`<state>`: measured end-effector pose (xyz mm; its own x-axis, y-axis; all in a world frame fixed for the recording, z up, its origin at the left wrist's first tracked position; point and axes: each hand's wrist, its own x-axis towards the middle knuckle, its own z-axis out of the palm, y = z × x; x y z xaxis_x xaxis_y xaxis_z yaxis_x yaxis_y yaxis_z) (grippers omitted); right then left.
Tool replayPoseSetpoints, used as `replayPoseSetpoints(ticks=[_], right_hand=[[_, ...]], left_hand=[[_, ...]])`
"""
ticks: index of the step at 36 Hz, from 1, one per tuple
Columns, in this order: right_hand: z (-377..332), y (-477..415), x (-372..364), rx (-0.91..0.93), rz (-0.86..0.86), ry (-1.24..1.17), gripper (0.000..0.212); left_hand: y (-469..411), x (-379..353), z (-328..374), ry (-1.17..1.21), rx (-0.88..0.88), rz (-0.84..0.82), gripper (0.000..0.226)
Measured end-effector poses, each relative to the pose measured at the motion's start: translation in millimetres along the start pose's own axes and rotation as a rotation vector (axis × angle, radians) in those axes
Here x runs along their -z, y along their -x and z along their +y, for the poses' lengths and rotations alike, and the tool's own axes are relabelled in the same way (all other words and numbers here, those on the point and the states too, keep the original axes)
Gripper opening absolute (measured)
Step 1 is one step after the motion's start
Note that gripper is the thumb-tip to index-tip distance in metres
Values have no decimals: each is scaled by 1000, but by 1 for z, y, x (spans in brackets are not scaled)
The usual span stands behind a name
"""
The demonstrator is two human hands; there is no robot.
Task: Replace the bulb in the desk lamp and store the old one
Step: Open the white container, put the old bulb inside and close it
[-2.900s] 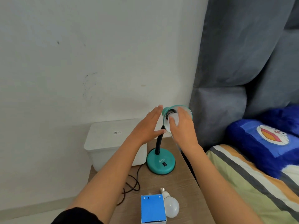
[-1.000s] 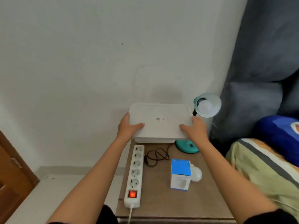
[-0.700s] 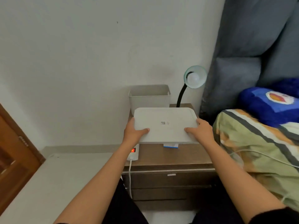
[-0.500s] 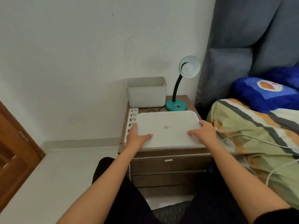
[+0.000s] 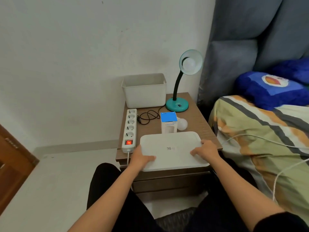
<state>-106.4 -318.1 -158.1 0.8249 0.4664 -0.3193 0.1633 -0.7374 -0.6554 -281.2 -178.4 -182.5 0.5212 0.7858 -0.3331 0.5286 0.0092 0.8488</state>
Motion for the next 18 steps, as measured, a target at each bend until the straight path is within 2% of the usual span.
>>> replayPoseSetpoints(ticks=[7,18], right_hand=[[0,-19,-10,-7,-43,34,62],[-4,-45,-18,29,-9,71,56]], left_hand=[[-29,-6,-5,-83,3,15,58],[-61,-16,-12,-149,-7,54,59]])
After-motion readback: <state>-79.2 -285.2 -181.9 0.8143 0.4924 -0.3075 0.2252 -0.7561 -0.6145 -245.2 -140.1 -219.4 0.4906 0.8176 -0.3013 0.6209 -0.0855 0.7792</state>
